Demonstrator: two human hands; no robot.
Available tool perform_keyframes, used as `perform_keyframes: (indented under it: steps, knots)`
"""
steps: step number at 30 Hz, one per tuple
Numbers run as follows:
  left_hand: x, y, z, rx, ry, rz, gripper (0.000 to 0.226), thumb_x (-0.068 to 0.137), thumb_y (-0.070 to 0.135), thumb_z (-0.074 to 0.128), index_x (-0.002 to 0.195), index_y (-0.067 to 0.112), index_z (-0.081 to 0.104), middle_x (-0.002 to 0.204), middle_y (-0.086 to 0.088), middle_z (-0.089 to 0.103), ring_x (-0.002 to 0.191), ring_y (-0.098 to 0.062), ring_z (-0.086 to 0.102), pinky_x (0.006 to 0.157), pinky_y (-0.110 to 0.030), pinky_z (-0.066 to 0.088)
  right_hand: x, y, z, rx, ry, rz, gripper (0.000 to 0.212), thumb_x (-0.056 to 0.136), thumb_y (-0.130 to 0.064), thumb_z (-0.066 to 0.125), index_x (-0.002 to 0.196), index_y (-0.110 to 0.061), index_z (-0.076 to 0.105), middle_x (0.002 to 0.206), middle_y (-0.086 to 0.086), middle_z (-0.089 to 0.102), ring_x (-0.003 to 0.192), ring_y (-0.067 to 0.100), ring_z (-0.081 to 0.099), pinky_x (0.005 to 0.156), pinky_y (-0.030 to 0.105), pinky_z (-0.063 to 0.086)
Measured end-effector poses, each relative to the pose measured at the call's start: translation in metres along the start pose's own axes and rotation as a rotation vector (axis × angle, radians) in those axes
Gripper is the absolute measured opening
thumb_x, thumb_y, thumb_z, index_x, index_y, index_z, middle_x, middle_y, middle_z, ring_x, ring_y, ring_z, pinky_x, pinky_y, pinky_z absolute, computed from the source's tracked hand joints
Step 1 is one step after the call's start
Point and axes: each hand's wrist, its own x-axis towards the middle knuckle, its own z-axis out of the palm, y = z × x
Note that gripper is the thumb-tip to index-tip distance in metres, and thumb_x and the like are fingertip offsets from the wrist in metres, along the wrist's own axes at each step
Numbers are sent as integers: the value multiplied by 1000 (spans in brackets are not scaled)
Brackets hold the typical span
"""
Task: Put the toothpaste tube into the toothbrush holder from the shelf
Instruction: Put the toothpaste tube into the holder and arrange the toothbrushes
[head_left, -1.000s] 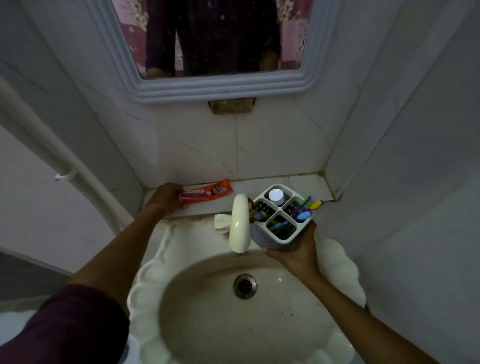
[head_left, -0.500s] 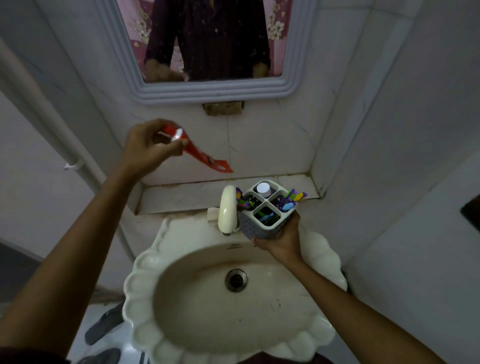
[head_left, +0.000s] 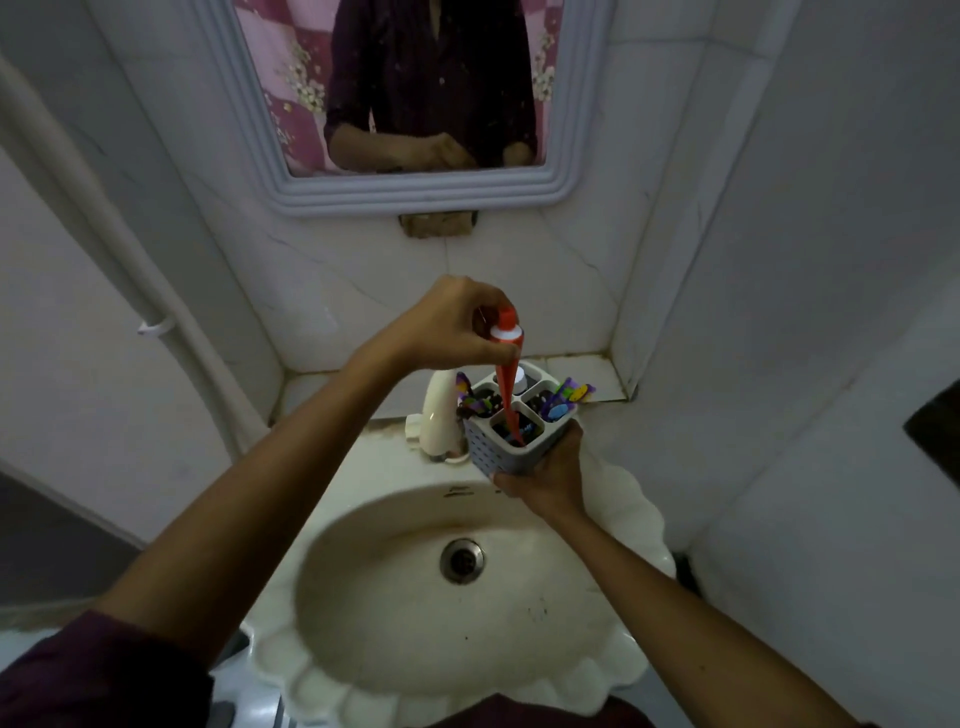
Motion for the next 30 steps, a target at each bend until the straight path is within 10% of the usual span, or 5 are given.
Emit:
perform_keyframes:
  steps: [4,12,21,25,30]
  knots:
    - [15,2,9,9,-8,-30,33,78,26,71,104,7,65,89,1,63,70,-1,57,63,-2,45,2,0,0,46,-6,-28,108,40,-22,93,125,-21,28,126,-1,49,113,10,56,79,0,45]
    - [21,0,14,129,-111,-95,33,74,27,73,98,5,66,91,-7,68,77,-18,64,69,-27,55,6,5,-1,76,-5,-71,103,42,-16,93,123,-31,32,123,-8,52,111,-11,53,84,8,51]
    - [23,5,26,117,-132,-65,30,71,30,72,92,10,68,85,-4,68,70,-14,61,62,-26,53,9,18,2,33,-29,15,101,40,-27,95,127,-11,45,120,1,61,109,10,62,85,22,57]
    - [26,11,39,150,-162,-73,30,69,31,72,88,8,67,83,-8,68,68,-19,60,61,-32,50,9,21,5,8,-60,77,97,41,-32,94,126,-11,52,115,-1,65,104,7,64,75,4,49]
    - [29,22,16,180,-67,-38,30,72,34,67,91,11,68,82,-7,68,71,-21,61,63,-35,49,9,17,3,63,-12,23,112,39,-24,98,132,-11,37,129,5,57,116,12,60,91,26,57]
